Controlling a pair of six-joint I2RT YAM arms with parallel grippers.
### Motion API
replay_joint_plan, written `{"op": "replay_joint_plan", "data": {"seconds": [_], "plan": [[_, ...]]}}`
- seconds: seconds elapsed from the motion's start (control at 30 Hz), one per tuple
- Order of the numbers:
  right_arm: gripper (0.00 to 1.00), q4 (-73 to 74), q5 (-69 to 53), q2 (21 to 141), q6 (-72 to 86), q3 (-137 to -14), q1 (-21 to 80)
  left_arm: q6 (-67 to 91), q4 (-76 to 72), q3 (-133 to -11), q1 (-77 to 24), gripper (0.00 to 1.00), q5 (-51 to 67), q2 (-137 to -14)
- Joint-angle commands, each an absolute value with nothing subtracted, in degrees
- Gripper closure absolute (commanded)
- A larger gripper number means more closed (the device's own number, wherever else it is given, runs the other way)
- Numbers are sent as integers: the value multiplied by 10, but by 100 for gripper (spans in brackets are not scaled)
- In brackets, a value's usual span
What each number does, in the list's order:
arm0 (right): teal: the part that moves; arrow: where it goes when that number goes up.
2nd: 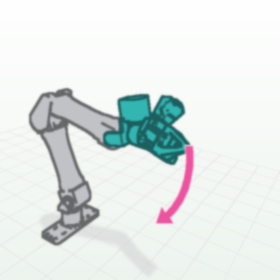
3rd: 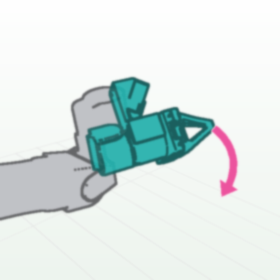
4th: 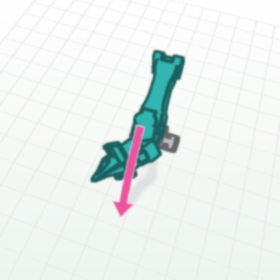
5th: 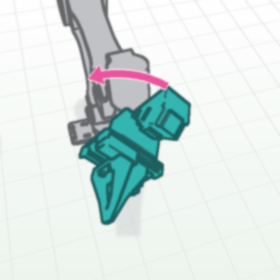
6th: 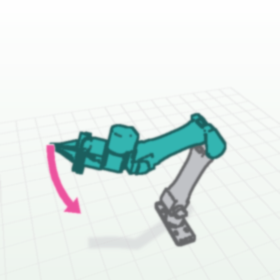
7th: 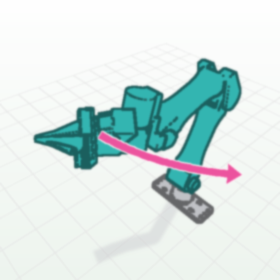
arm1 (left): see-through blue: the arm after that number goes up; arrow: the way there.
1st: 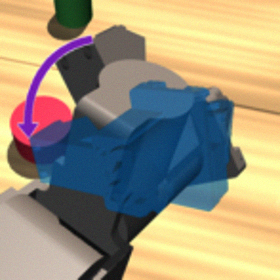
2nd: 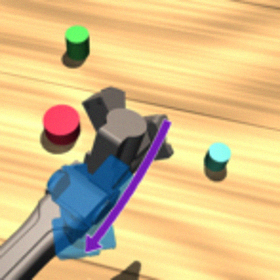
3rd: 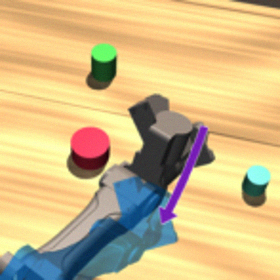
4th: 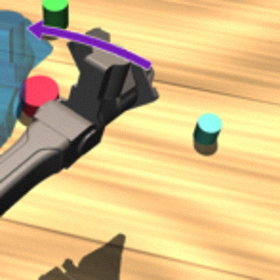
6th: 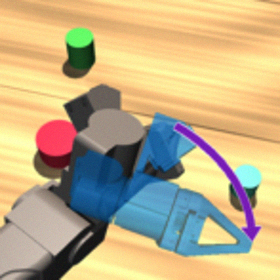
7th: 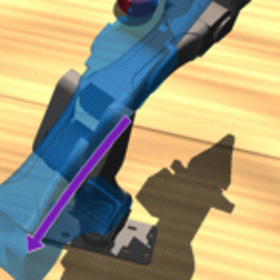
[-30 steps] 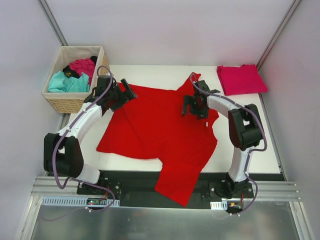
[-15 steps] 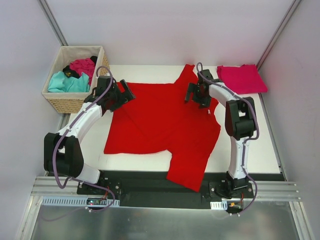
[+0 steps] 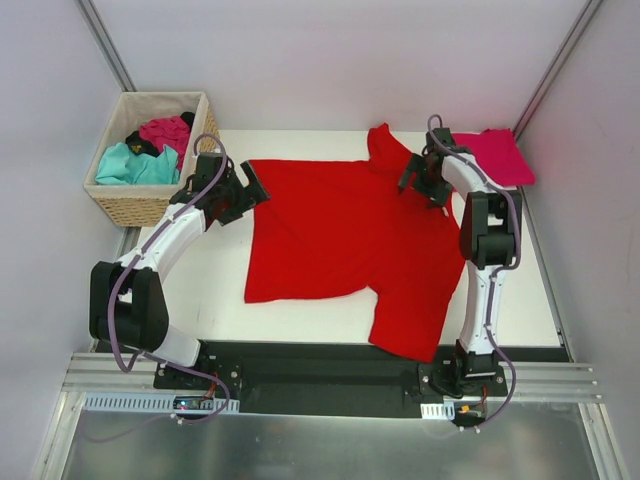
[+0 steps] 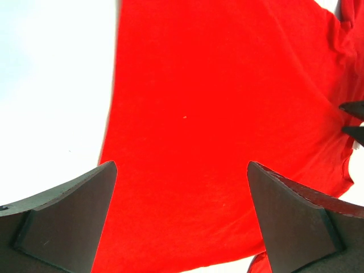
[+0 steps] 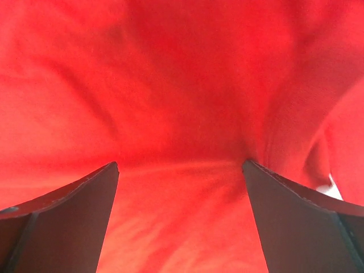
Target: Fold and stack the t-shirts
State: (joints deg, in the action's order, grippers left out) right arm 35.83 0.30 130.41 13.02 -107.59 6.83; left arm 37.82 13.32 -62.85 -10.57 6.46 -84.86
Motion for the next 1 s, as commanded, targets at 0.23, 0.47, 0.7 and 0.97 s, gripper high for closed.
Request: {"op": "replay_joint_plan", "data": {"seconds": [0.23, 0.47, 0.7, 0.97], "plan": [[4, 380, 39, 996, 86, -870, 162, 364, 143, -650, -177, 1, 133, -808], [4, 360, 38, 911, 83, -753, 196, 369, 138, -629, -214, 1, 145, -837], [4, 335, 32, 944, 84, -728, 215, 402, 83, -633, -221, 1, 173, -954], [4, 334, 56, 1018, 83, -737, 216, 403, 83, -636, -225, 1, 142, -1024]]}}
